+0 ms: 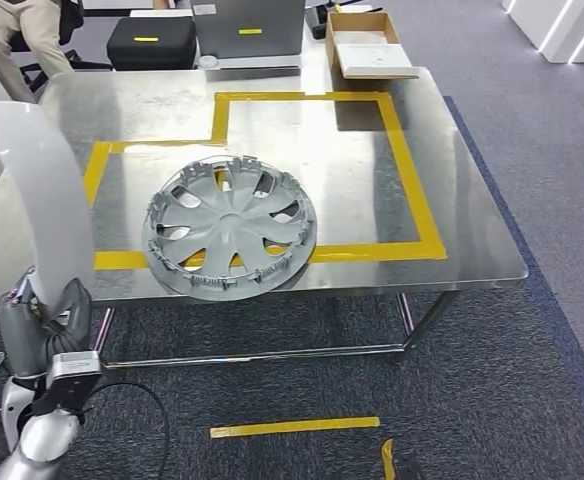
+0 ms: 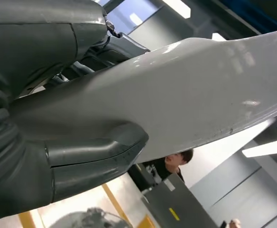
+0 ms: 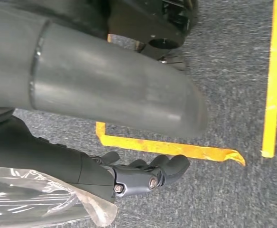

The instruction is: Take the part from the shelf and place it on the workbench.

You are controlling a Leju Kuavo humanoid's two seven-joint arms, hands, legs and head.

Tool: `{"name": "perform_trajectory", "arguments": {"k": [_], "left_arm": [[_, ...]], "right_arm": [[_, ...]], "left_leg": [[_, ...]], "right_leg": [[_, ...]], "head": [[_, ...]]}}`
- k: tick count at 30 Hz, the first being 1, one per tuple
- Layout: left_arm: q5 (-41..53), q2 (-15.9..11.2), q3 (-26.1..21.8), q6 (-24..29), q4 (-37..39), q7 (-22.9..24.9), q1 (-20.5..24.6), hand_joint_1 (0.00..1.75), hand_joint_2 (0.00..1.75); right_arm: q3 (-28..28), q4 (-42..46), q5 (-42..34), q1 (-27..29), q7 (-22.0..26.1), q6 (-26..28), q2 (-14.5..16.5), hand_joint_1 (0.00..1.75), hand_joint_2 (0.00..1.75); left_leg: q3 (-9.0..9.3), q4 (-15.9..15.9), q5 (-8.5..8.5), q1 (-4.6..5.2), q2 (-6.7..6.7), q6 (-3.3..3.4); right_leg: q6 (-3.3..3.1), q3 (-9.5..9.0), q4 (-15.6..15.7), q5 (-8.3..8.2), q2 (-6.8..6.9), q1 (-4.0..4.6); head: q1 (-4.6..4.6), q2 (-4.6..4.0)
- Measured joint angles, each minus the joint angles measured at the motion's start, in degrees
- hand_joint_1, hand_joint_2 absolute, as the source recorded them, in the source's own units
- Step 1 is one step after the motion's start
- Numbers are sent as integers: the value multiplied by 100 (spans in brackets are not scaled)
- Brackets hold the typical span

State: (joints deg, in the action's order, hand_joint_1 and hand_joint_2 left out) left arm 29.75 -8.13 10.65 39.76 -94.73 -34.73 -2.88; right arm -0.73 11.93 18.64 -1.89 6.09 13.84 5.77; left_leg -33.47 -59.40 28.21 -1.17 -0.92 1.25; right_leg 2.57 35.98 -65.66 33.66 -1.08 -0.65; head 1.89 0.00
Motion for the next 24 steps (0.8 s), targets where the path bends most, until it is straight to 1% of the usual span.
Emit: {"name": "perform_trajectory", "arguments": {"k": [1, 2, 3, 4, 5, 6, 7, 8, 9, 10, 13, 14, 15, 16, 17, 18, 19, 20, 21, 22, 23, 24], "left_arm": [[426, -50, -59, 8, 20, 105, 13, 175, 175], [849, -125, -137, 10, 55, 208, 28, 175, 175], [1203, -220, -230, 12, 96, 292, 43, 175, 175], [1467, -333, -332, 12, 144, 348, 64, 175, 175], [1630, -460, -436, 13, 199, 378, 96, 175, 175], [1730, -587, -534, 13, 262, 397, 146, 175, 175], [1817, -710, -626, 16, 333, 415, 208, 175, 175], [1896, -808, -702, 19, 396, 434, 266, 175, 175], [1967, -873, -757, 23, 443, 454, 307, 175, 175], [2010, -906, -789, 26, 469, 465, 327, 175, 175], [2056, -953, -831, 26, 495, 478, 336, 175, 175], [2094, -1026, -894, 26, 533, 484, 350, 175, 175], [2160, -1135, -995, 26, 588, 488, 372, 175, 175], [2235, -1248, -1114, 26, 655, 498, 395, 175, 175], [2282, -1346, -1221, 26, 724, 508, 419, 175, 175], [2295, -1407, -1305, 26, 799, 518, 447, 175, 175], [2246, -1436, -1358, 26, 883, 523, 488, 175, 175], [2166, -1467, -1413, 26, 989, 518, 553, 175, 175], [2089, -1507, -1477, 26, 1112, 509, 644, 175, 175], [2028, -1551, -1554, 26, 1242, 502, 743, 175, 175], [1956, -1597, -1643, 26, 1395, 495, 841, 175, 175], [1846, -1644, -1740, 26, 1550, 487, 929, 175, 175]], "right_arm": [[0, -1, -3, -9, -11, 3, 0, 0, 0], [0, -2, -7, -5, -25, 3, -1, 0, 0], [-1, -4, -14, 12, -35, 1, -1, 0, 0], [-3, -8, -26, 33, -43, -1, -2, 0, 0], [-7, -11, -37, 54, -47, 1, -2, 0, 0], [-9, -14, -48, 68, -55, 3, -2, 0, 0], [-12, -18, -56, 72, -67, 7, -2, 0, 0], [-14, -20, -59, 71, -78, 9, -2, 0, 0], [-15, -22, -63, 66, -87, 10, -2, 0, 0], [-16, -24, -65, 61, -91, 10, -2, 0, 0], [-17, -25, -67, 59, -93, 12, -2, 0, 0], [-18, -26, -70, 70, -97, 12, -3, 0, 0], [-22, -29, -75, 78, -97, 12, -5, 0, 0], [-28, -32, -80, 89, -98, 9, -7, 0, 0], [-34, -34, -86, 100, -98, 7, -9, 0, 0], [-43, -37, -91, 102, -101, 4, -9, 0, 0], [-50, -38, -94, 106, -110, 3, -9, 0, 0], [-56, -40, -97, 108, -121, 4, -9, 0, 0], [-63, -41, -99, 107, -130, 7, -8, 0, 0], [-68, -42, -102, 104, -135, 9, -6, 0, 0], [-72, -42, -107, 99, -137, 12, -4, 0, 0], [-78, -43, -113, 97, -137, 18, -3, 0, 0]], "left_leg": [[0, 0, 6, 8, 27, 17], [3, -1, 13, 16, 53, 25], [9, -2, 19, 22, 74, 29], [20, -2, 27, 25, 88, 28], [35, -2, 36, 28, 98, 23], [52, -2, 47, 30, 104, 12], [59, -8, 58, 41, 107, -8], [59, -13, 65, 50, 108, -30], [54, -18, 70, 58, 108, -49], [44, -24, 71, 66, 108, -62], [42, -18, 64, 58, 111, -77], [52, 0, 56, 53, 117, -108], [-1, -133, 149, 43, 121, -156], [-133, -439, 318, 33, 124, -210], [-313, -842, 517, 25, 125, -259], [-522, -1287, 713, 18, 121, -290], [-653, -1544, 760, 14, 121, -306], [-663, -1526, 661, 8, 122, -314], [-560, -1270, 454, 0, 122, -318], [-389, -868, 212, -11, 120, -320], [-217, -478, 44, -9, 115, -318], [-87, -183, -52, -7, 108, -301]], "right_leg": [[3, 219, -413, 154, 48, 0], [2, 409, -749, 243, 65, -1], [-4, 510, -894, 224, 68, 0], [-18, 497, -810, 93, 69, 1], [-41, 368, -504, -120, 76, 3], [-70, 178, -90, -321, 95, 9], [-99, -7, 284, -459, 117, 23], [-122, -147, 551, -527, 134, 37], [-135, -221, 682, -528, 146, 49], [-139, -245, 709, -517, 147, 57], [-139, -238, 705, -514, 139, 59], [-152, -236, 710, -521, 129, 60], [-189, -251, 737, -537, 118, 52], [-231, -271, 765, -552, 104, 44], [-272, -292, 795, -564, 91, 33], [-302, -313, 815, -571, 82, 24], [-306, -321, 813, -566, 72, 25], [-305, -330, 810, -562, 63, 25], [-298, -344, 805, -555, 54, 24], [-286, -357, 796, -542, 44, 24], [-266, -361, 780, -527, 32, 35], [-241, -353, 762, -515, 16, 45]], "head": [[-10, 0], [-11, 0], [-12, 0], [-13, 0], [-13, 0], [-13, 0], [-12, 0], [-11, 0], [-9, 0], [-8, 0], [-6, 0], [-5, 0], [-2, 0], [1, 0], [2, 0], [4, 0], [4, 0], [4, 0], [4, 0], [4, 0], [2, 0], [0, 0]]}}
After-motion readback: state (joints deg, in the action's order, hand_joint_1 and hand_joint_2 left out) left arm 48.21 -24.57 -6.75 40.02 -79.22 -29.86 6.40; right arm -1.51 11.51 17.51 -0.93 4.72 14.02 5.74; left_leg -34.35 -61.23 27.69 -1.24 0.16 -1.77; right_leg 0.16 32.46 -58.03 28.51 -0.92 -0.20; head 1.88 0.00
